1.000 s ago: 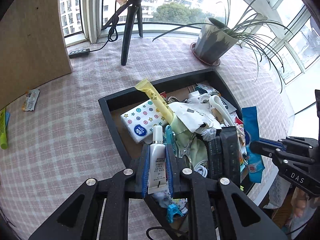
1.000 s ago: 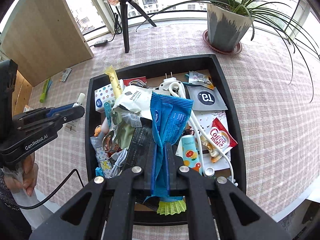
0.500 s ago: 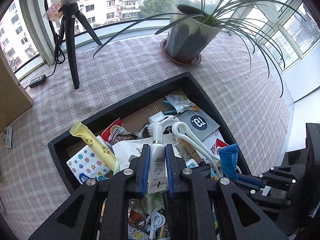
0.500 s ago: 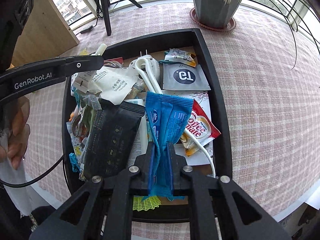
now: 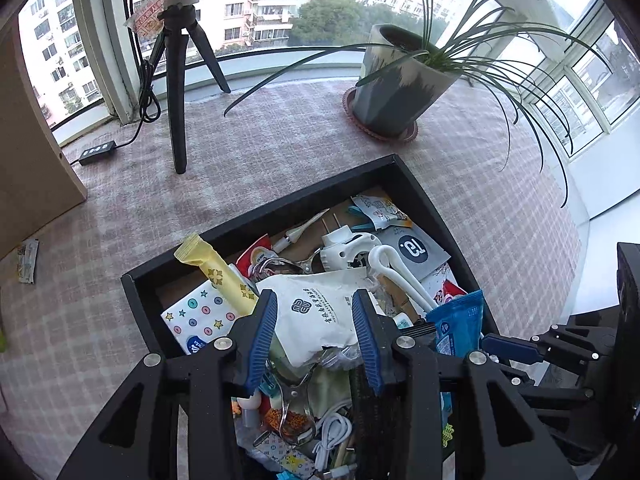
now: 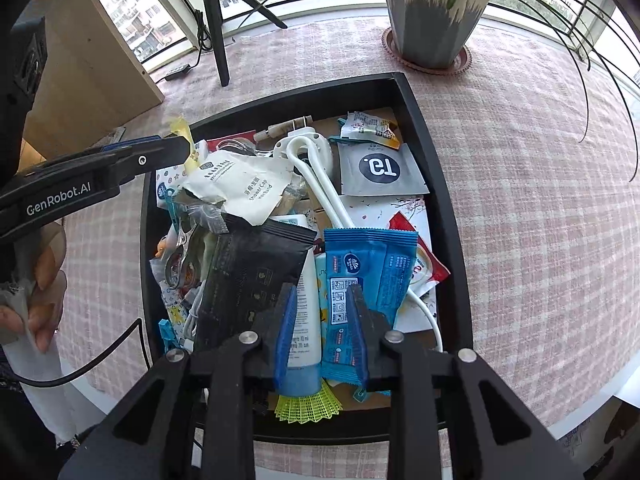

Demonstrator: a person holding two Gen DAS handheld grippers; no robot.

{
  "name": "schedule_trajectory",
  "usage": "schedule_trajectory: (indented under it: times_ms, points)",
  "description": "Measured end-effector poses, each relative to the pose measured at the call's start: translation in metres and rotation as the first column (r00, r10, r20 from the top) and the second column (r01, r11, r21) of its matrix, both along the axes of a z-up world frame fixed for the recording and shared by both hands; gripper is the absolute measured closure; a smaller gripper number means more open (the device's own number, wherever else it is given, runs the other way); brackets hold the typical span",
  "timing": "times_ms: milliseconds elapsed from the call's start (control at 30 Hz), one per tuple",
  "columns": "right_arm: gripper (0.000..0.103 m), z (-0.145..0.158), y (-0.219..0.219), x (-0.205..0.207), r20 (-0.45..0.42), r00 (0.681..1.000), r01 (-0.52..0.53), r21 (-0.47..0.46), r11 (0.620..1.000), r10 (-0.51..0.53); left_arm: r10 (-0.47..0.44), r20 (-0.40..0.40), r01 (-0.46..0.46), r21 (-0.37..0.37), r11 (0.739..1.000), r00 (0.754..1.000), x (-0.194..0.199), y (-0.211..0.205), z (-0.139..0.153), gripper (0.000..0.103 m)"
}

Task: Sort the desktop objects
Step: 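Carry the lotion tube and blue packet over the black tray and release both, then grasp the green squeeze tube lying on the blue stand with the left gripper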

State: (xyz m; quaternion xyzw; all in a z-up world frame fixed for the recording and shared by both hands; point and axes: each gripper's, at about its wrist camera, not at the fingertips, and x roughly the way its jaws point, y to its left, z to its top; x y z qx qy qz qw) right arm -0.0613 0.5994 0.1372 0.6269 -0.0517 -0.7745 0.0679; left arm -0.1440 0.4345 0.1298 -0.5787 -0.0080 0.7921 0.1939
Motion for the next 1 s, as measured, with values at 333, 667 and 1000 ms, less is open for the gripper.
schedule_trajectory:
  times_ms: [333,667,1000]
  points:
    - [0.068,0.022,-0.074,-0.015,-0.050,0.997,-0.067,-0.006,0.998,0.066,0.099,-0.010,-0.099,-0.023,0.995,0.995,0.010,-0.080,-0.001,0.067]
    - [0.058,0.020,-0.184,-0.049,-0.064,0.989,-0.137,-0.042,0.990,0.134,0.253,-0.006,-0.253,-0.080,0.964,0.967,0.011,-0.204,-0.012,0.065]
    - [0.056,-0.004,-0.304,-0.086,-0.070,0.978,-0.203,-0.109,0.973,0.196,0.436,0.016,-0.431,-0.115,0.895,0.900,0.005,-0.348,-0.041,0.065]
